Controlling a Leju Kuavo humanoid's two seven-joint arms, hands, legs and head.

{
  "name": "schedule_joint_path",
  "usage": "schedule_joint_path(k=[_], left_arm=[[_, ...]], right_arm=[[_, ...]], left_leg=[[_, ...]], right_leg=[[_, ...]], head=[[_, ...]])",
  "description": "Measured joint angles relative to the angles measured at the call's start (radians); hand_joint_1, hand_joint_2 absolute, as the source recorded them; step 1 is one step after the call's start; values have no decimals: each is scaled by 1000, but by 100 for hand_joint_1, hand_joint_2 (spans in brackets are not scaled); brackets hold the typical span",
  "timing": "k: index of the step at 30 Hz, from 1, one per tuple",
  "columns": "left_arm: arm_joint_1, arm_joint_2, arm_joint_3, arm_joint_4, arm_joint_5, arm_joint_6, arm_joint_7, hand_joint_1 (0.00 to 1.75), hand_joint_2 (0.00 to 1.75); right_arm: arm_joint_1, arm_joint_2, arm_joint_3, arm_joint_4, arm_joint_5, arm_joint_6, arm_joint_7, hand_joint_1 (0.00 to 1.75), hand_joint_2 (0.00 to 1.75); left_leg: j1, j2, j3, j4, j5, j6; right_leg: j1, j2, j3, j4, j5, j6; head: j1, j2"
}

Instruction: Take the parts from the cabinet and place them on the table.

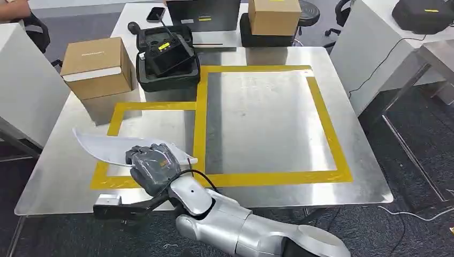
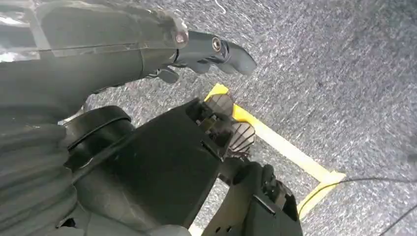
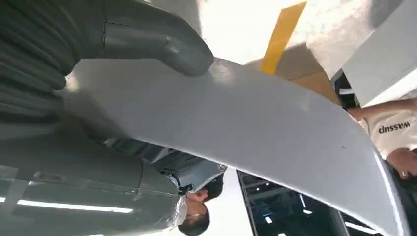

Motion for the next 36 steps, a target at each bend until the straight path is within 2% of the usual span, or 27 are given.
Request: schedule_joint_path(k=[1, 2, 10, 11, 21, 36], left_arm=[[0, 0, -3, 0, -1, -1, 0, 0, 175], [0, 0, -3, 0, -1, 0, 0, 0, 175], [1, -12, -5, 0, -7, 16, 0, 0, 175], [1, -13, -5, 0, -6, 14, 0, 0, 0], [3, -15, -9, 0, -2, 16, 4, 0, 0], [6, -18, -10, 0, -3, 16, 8, 0, 0]], right_arm=[[0, 0, 2, 3, -2, -3, -1, 175, 175], [0, 0, 4, 7, -2, -7, -2, 0, 175], [0, 0, 8, 20, 10, -8, 5, 0, 175], [0, 0, 9, 23, 11, -6, 10, 0, 175], [1, -2, 24, 55, 11, 8, 29, 0, 175], [6, -5, 27, 106, 2, -17, 24, 0, 175]], left_leg=[[0, 0, 0, 0, 0, 0], [0, -1, 0, 0, 0, 0], [0, -2, 0, 0, 0, 0], [0, -2, 0, 0, 0, 0], [0, -2, 0, 0, 0, 0], [0, -2, 0, 0, 0, 0]], right_leg=[[0, 0, 0, 0, 0, 0], [0, 0, 0, 0, 0, 0], [0, -1, 0, 0, 0, 0], [0, -1, 0, 0, 0, 0], [0, -1, 0, 0, 0, 0], [0, -2, 0, 0, 0, 0]], head=[[0, 0], [1, 0], [1, 0], [0, 0], [0, 0], [0, 0]])
